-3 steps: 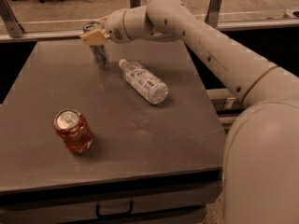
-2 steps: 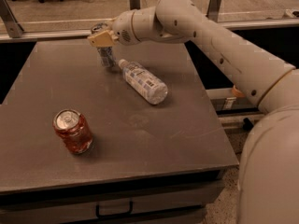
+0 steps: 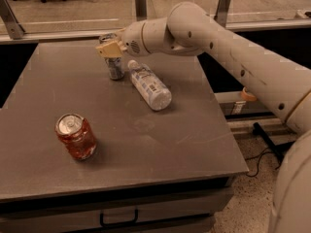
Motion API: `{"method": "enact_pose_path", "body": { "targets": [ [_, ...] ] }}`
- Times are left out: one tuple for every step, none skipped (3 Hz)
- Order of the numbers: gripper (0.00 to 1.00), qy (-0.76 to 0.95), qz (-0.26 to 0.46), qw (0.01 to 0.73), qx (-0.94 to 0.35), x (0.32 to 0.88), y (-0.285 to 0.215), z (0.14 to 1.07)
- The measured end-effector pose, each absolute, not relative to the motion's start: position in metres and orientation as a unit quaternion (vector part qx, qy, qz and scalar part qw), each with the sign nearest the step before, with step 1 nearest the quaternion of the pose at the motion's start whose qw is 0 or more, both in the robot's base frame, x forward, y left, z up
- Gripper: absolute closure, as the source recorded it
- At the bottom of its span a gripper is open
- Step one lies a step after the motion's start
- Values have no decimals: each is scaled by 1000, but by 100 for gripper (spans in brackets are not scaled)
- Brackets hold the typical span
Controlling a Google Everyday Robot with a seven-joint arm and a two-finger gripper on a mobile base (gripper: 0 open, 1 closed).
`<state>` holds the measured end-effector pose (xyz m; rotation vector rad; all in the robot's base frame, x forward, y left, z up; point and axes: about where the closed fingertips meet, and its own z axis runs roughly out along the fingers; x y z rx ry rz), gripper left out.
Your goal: Move redbull can near blue plastic bottle
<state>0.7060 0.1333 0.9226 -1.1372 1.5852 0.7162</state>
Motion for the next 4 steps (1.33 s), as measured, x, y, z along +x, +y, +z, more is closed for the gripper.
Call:
{"method": "enact_pose_path", "body": {
  "targets": [
    [12,661,300,508,-463,700,132,919],
    [0,669,294,509,-455,695,121,918],
    [0,680,275,515,-442,690,94,925],
    [0,703,244,527,-410,679,47,936]
  ]
}}
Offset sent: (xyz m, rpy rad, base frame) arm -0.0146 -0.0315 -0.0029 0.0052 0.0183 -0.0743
